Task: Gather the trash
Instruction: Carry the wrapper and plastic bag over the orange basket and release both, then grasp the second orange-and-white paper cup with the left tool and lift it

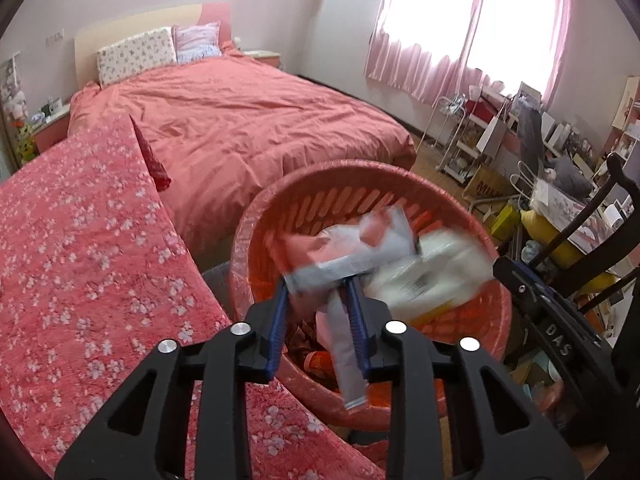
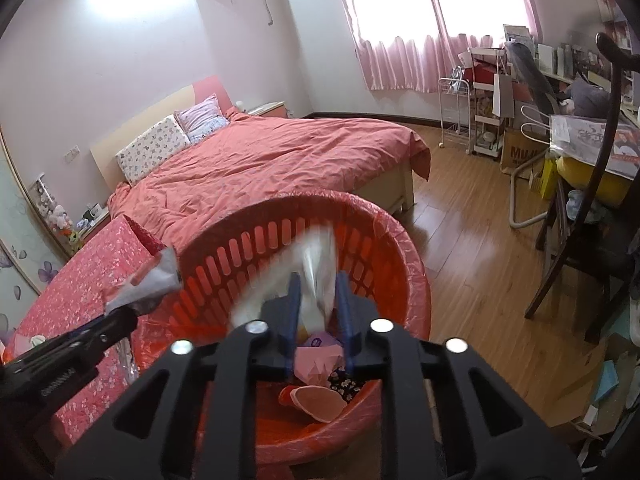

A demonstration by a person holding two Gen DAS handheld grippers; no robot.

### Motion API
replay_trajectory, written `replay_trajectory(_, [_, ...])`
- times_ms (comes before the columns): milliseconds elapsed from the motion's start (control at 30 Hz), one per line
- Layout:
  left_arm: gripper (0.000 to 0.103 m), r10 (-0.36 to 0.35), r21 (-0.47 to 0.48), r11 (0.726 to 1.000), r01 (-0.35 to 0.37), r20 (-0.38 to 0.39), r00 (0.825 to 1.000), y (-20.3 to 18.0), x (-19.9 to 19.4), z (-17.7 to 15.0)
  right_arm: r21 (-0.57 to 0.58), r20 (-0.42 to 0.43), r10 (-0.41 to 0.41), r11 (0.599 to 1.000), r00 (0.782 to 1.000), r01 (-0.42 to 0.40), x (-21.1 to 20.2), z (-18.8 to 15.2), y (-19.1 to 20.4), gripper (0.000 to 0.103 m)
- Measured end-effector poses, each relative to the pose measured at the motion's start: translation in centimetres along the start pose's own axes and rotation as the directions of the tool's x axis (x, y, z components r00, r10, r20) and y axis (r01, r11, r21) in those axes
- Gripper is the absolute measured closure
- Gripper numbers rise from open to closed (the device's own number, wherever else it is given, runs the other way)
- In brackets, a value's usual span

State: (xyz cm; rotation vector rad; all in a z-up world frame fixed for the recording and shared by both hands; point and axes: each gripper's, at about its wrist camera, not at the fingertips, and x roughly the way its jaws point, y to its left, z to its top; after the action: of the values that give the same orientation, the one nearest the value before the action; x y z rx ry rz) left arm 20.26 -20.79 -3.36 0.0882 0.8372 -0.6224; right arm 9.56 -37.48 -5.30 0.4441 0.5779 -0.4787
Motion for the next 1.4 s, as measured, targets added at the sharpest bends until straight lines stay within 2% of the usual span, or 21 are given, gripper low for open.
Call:
replay_trajectory(33, [0.069, 0.0, -0.003, 1.0, 0.0, -0.01, 1.0, 0.1, 0.1, -0.1, -0.002, 0.001, -0.004, 1.0, 1.0, 0.004, 0.0, -0.1, 0.0, 0.071])
replay_trajectory(167, [0.054, -0.004, -0.006, 1.0, 0.004, -0.024, 1.0, 0.1, 0.1, -0.3, -0.008, 0.007, -0.02, 1.0, 1.0, 0.021, -0.3, -0.5, -0.1, 0.067])
replay_trajectory(567, [0.047, 0.069, -0.02, 0.997, -0.068, 0.007, 0.998, 2.2, -1.9, -0.4, -0.044, 0.024, -0.019, 0.999, 1.0, 0.02, -1.7, -0.7, 0.6, 0.059])
replay_trajectory(733, [0.042, 0.152, -0.032, 0.988, -0.151, 0.053, 0.987, 4.5, -4.7, -1.5, -0.078, 0.03, 0.012, 0.997, 0.999, -0.01, -2.8, -0.8, 2.6, 0.055])
replay_trajectory(833, [0.041, 0.198, -0.07, 0.979, -0.193, 0.065, 0.978, 6.9, -6.7, -2.2, -0.11, 0.029, 0.04, 0.993, 0.999, -0.037, -3.7, -1.2, 4.7, 0.052])
replay_trajectory(933, [0.04, 0.275, -0.116, 0.957, -0.265, 0.075, 0.959, 9.5, -8.9, -3.4, -0.15, 0.023, 0.08, 0.986, 0.997, -0.076, -4.6, -1.7, 7.3, 0.049])
replay_trajectory(1033, [0.037, 0.366, -0.164, 0.922, -0.35, 0.08, 0.927, 12.5, -11.4, -4.7, -0.191, 0.004, 0.135, 0.973, 0.991, -0.131, -5.4, -2.6, 10.2, 0.046])
replay_trajectory(1167, [0.037, 0.484, -0.234, 0.859, -0.456, 0.079, 0.872, 16.6, -14.8, -7.0, -0.255, -0.027, 0.197, 0.947, 0.98, -0.197, -6.5, -4.2, 14.5, 0.044])
replay_trajectory(1200, [0.037, 0.52, -0.263, 0.833, -0.487, 0.072, 0.851, 18.1, -15.9, -7.8, -0.265, -0.034, 0.207, 0.941, 0.978, -0.208, -6.6, -4.6, 15.2, 0.044])
replay_trajectory(1233, [0.037, 0.537, -0.281, 0.819, -0.501, 0.069, 0.841, 19.2, -16.5, -8.5, -0.279, -0.048, 0.221, 0.934, 0.974, -0.225, -6.7, -5.1, 16.2, 0.044])
replay_trajectory(1333, [0.037, 0.605, -0.346, 0.757, -0.554, 0.054, 0.794, 22.3, -18.2, -9.9, -0.311, -0.086, 0.246, 0.914, 0.965, -0.261, -7.0, -6.4, 18.6, 0.044])
replay_trajectory(1400, [0.037, 0.625, -0.387, 0.729, -0.564, 0.042, 0.779, 24.0, -18.7, -10.2, -0.337, -0.105, 0.259, 0.899, 0.96, -0.279, -7.2, -7.3, 19.9, 0.044])
